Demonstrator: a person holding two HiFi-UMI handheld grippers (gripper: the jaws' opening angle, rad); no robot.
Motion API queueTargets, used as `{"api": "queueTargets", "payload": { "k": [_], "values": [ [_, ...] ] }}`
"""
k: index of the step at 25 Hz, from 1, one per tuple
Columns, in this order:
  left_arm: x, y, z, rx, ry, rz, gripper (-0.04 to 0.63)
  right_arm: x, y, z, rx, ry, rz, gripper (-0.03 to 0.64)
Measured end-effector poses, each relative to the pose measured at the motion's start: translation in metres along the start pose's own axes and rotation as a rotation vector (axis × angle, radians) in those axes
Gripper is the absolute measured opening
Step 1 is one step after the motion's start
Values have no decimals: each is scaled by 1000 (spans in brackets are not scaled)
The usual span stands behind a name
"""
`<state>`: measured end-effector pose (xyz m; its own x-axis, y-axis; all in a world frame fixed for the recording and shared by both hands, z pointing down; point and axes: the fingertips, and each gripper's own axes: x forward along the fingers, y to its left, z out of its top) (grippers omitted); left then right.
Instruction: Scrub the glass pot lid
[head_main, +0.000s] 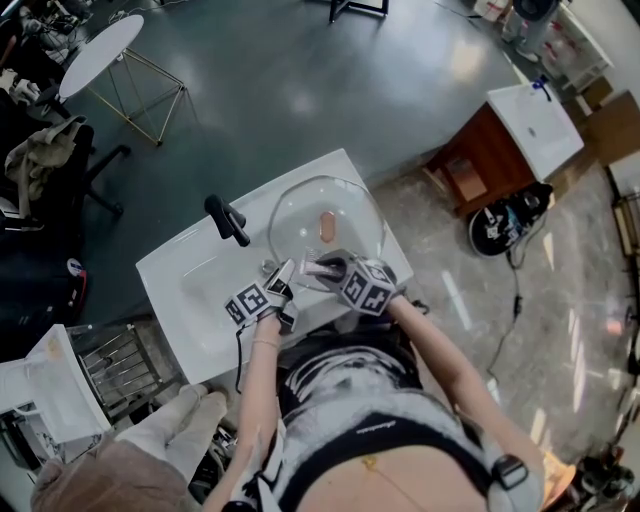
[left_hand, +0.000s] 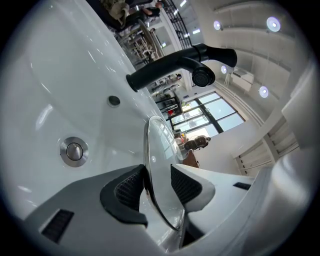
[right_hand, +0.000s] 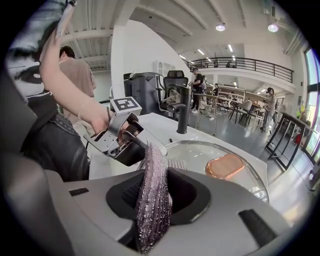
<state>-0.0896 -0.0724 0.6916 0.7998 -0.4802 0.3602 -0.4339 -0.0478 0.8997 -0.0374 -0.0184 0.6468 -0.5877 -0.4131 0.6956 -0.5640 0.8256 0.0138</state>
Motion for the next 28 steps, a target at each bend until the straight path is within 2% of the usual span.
{"api": "queueTargets", "payload": {
  "k": [6,15,18,25,28],
  "values": [
    [0,0,0,-1,-2,6,163,-19,-16,-18,48,-12,-9,100],
    [-1,0,0,3,-3,5,163,-44,-67,-46,196,-50,-162,100],
    [0,-1,1,3,-1,6,163,-49,-81,-52,235,-44,-189,100],
    [0,0,0,2,0,8,163,-56,-141,-70,342,-16,-373,100],
    [0,-1,0,2,0,7,163,-57,-159,-72,376,-4,-403,101]
  ]
}}
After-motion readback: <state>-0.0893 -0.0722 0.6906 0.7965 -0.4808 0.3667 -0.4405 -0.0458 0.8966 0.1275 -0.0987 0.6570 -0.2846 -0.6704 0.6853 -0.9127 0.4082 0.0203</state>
